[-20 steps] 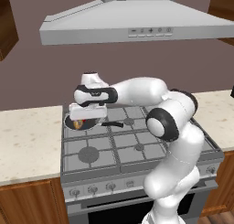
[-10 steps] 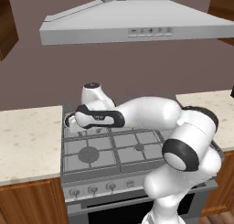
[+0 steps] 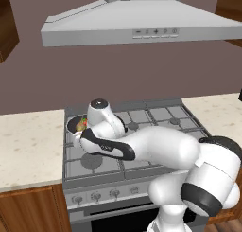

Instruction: Place the pan on the rear left burner on the stove. Then place the tomato and the onion in the pan and turn on the rear left burner.

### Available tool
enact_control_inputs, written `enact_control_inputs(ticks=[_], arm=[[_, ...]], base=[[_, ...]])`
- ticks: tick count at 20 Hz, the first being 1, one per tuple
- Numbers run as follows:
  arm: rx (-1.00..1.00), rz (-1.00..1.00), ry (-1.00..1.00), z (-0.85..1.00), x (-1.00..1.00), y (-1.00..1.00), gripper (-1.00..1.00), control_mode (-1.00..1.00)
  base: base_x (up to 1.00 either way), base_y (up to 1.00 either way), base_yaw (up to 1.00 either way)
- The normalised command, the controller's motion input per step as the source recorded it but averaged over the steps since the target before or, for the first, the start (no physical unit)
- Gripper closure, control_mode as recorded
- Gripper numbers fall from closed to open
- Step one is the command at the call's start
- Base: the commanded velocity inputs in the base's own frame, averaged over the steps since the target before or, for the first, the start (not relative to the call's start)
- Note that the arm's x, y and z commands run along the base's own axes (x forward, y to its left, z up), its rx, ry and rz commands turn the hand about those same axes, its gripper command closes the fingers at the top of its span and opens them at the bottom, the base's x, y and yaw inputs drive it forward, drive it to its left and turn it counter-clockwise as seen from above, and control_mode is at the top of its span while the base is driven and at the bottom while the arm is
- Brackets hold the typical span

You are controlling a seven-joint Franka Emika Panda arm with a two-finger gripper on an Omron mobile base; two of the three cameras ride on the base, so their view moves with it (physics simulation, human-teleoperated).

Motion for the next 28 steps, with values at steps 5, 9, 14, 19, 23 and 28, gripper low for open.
enact_control_inputs(ticks=[5,9,14,19,23,28], arm=[[0.0,0.0,-0.11,0.0,-0.15,0.0,-1.0,-1.0],[0.0,0.0,-0.04,0.0,-0.27,0.0,-1.0,-1.0],[0.0,0.0,-0.08,-0.11,-0.4,0.06,-1.0,-1.0],[0.0,0.0,0.0,-0.29,-0.49,0.18,-1.0,-1.0],[0.0,-0.01,-0.06,-0.45,-0.61,0.12,-1.0,-1.0],[0.0,-0.09,-0.23,-0.42,-0.75,0.02,-1.0,-1.0]], base=[[0.0,0.0,0.0],[0.0,0.0,0.0],[0.0,0.0,0.0],[0.0,0.0,0.0],[0.0,0.0,0.0],[0.0,0.0,0.0]])
